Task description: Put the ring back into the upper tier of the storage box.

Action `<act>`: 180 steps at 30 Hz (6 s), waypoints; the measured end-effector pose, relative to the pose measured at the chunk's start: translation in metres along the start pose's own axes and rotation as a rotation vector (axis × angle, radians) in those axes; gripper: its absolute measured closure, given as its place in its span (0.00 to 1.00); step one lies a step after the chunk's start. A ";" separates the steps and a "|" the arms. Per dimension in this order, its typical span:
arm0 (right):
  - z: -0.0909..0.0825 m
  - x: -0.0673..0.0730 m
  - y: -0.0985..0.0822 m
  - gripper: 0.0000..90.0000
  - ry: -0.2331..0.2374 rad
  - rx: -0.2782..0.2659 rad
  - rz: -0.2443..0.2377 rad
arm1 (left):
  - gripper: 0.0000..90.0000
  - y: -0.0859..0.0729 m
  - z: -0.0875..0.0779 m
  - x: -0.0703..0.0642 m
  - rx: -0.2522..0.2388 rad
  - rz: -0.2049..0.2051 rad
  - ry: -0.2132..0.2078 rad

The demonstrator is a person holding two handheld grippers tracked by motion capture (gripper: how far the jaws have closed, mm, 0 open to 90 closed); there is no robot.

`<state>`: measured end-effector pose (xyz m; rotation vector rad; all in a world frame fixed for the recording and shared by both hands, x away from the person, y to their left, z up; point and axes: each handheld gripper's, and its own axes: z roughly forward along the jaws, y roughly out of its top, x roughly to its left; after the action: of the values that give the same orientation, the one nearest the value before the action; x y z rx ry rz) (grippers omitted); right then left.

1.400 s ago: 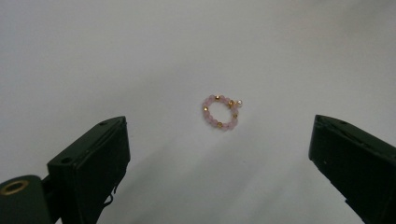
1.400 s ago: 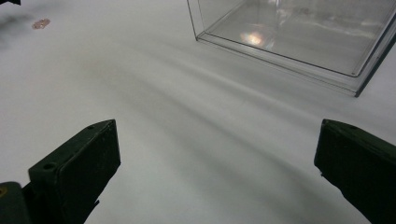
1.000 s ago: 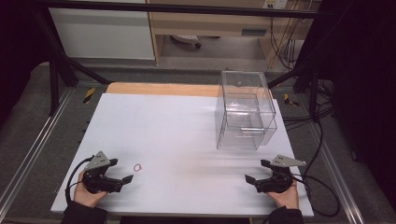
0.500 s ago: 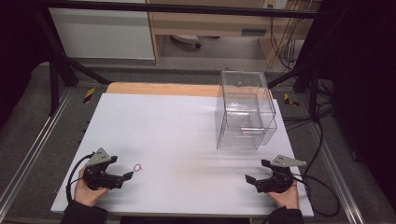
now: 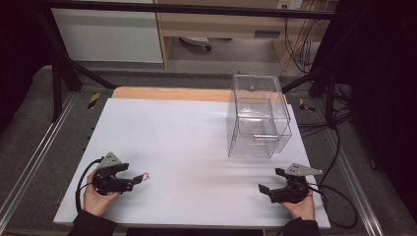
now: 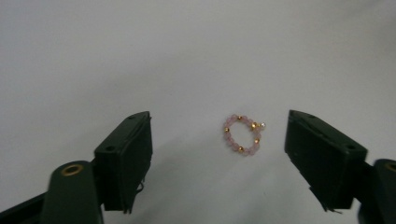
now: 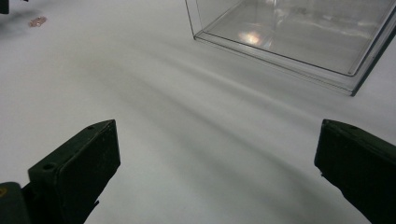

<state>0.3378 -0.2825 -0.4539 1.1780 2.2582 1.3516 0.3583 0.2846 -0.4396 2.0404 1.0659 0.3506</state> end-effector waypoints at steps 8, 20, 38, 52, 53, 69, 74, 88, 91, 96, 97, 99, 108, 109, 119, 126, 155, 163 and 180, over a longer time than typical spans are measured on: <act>0.000 -0.001 0.000 0.01 0.000 0.001 -0.004 | 0.49 0.003 0.005 -0.002 0.008 -0.018 -0.002; 0.000 0.000 0.000 0.01 -0.002 0.003 -0.003 | 0.73 0.008 0.017 -0.011 0.031 -0.016 0.027; 0.000 0.000 0.000 0.01 -0.005 0.002 -0.001 | 0.91 0.006 0.025 -0.016 0.065 0.005 0.047; 0.000 0.000 0.000 0.01 -0.007 0.006 -0.001 | 0.96 0.006 0.026 -0.018 0.074 0.017 0.068; 0.000 0.000 0.000 0.01 -0.007 0.006 0.000 | 0.96 0.006 0.026 -0.018 0.075 0.019 0.068; 0.000 -0.001 0.000 0.01 -0.006 0.003 -0.002 | 0.98 0.005 0.025 -0.016 0.062 0.006 0.060; 0.000 -0.001 0.000 0.01 -0.007 0.003 -0.001 | 0.98 0.005 0.024 -0.017 0.054 0.006 0.058; -0.001 -0.001 0.000 0.01 -0.008 0.001 -0.002 | 0.98 0.008 0.012 -0.018 -0.003 -0.004 0.043; -0.001 -0.001 0.000 0.01 -0.008 0.002 -0.003 | 0.98 0.009 0.010 -0.019 -0.015 0.002 0.041; -0.001 0.000 0.000 0.01 -0.008 0.002 -0.003 | 0.98 0.010 0.006 -0.022 -0.031 0.004 0.033; -0.001 0.000 0.000 0.01 -0.008 0.002 -0.003 | 0.98 0.011 0.005 -0.023 -0.031 0.007 0.033; -0.001 -0.001 0.000 0.01 -0.008 0.002 -0.004 | 0.98 0.011 0.005 -0.024 -0.035 0.011 0.029; -0.001 0.000 0.000 0.01 -0.008 0.004 0.000 | 0.98 0.015 0.002 -0.032 -0.056 0.021 0.015; -0.001 0.000 0.000 0.01 -0.009 0.004 0.000 | 0.98 0.016 0.002 -0.033 -0.059 0.025 0.014; -0.001 0.000 0.000 0.01 -0.012 0.008 -0.002 | 0.98 0.023 0.001 -0.042 -0.077 0.036 -0.005; 0.000 0.000 0.000 0.01 -0.014 0.009 -0.004 | 0.98 0.028 0.001 -0.045 -0.088 0.037 -0.010; 0.000 0.000 0.000 0.01 -0.014 0.013 -0.005 | 0.98 0.058 0.016 -0.077 -0.124 0.091 -0.076; 0.000 0.000 0.000 0.01 -0.015 0.013 -0.003 | 0.98 0.068 0.018 -0.087 -0.140 0.108 -0.096; 0.000 0.000 0.000 0.01 -0.014 0.012 -0.006 | 0.98 0.087 0.024 -0.106 -0.178 0.131 -0.140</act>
<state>0.3376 -0.2824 -0.4542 1.1799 2.2617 1.3252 0.3568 0.1593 -0.3781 1.9485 0.7900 0.3511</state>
